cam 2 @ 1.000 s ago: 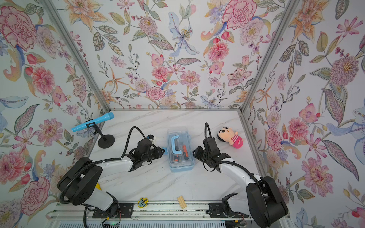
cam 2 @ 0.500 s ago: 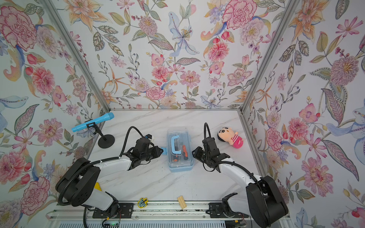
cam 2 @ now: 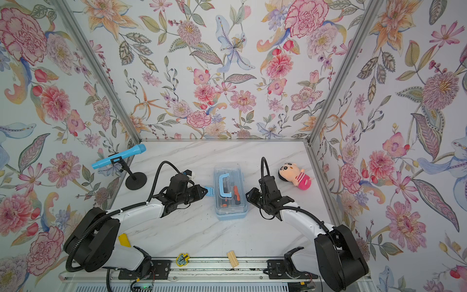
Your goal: Pack the tool kit
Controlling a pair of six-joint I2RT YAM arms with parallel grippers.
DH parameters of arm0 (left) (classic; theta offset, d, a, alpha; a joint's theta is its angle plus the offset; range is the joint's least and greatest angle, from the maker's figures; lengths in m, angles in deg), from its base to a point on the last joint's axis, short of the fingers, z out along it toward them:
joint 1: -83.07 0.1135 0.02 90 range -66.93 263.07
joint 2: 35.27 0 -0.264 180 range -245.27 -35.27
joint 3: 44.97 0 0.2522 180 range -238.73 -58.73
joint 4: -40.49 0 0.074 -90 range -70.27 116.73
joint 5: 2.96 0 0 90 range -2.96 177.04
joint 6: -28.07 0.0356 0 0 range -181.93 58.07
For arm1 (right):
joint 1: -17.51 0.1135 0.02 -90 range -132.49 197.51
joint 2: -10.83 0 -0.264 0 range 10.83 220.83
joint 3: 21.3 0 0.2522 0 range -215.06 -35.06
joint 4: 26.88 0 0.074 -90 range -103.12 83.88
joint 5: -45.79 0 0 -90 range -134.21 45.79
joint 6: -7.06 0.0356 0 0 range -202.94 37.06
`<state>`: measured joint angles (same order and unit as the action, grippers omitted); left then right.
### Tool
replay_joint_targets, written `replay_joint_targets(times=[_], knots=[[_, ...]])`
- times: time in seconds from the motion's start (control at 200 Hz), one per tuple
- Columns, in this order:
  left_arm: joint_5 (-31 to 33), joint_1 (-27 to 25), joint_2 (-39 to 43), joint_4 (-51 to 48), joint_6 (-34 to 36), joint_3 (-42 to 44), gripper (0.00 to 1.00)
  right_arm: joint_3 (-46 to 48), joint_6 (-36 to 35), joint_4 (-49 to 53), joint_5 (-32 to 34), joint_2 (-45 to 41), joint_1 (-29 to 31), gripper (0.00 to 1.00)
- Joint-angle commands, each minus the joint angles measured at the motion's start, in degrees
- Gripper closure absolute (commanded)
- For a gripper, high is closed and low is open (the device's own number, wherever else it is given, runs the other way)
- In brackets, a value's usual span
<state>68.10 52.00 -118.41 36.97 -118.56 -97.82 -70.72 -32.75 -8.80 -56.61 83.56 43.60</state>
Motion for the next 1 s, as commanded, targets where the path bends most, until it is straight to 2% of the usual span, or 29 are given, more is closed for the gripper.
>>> replay_joint_targets(times=[0.0, 0.105, 0.285, 0.54, 0.996], knots=[[-2.05, 0.39, 1.90, 1.20, 0.16, -2.72, 0.84, -0.81, -0.28, -0.81, -1.51, 0.95, 0.78, 0.63], [-2.21, 0.35, 2.27, 0.95, -0.05, -2.92, 0.83, -0.78, -0.41, -0.81, -1.57, 0.93, 0.81, 0.63], [-2.20, 0.15, 2.21, 2.63, -1.14, -2.19, 0.73, -0.46, -0.57, -1.31, -1.73, 1.07, 0.74, 0.64], [-3.32, -0.37, 1.66, 6.98, -2.87, -0.11, 0.72, -0.20, -0.72, -1.94, -2.24, 2.14, 0.74, 0.65], [-3.13, -2.06, -0.44, 8.74, -3.23, 0.73, 0.74, -0.29, -1.49, -1.76, -2.46, 2.34, 0.67, 0.66]])
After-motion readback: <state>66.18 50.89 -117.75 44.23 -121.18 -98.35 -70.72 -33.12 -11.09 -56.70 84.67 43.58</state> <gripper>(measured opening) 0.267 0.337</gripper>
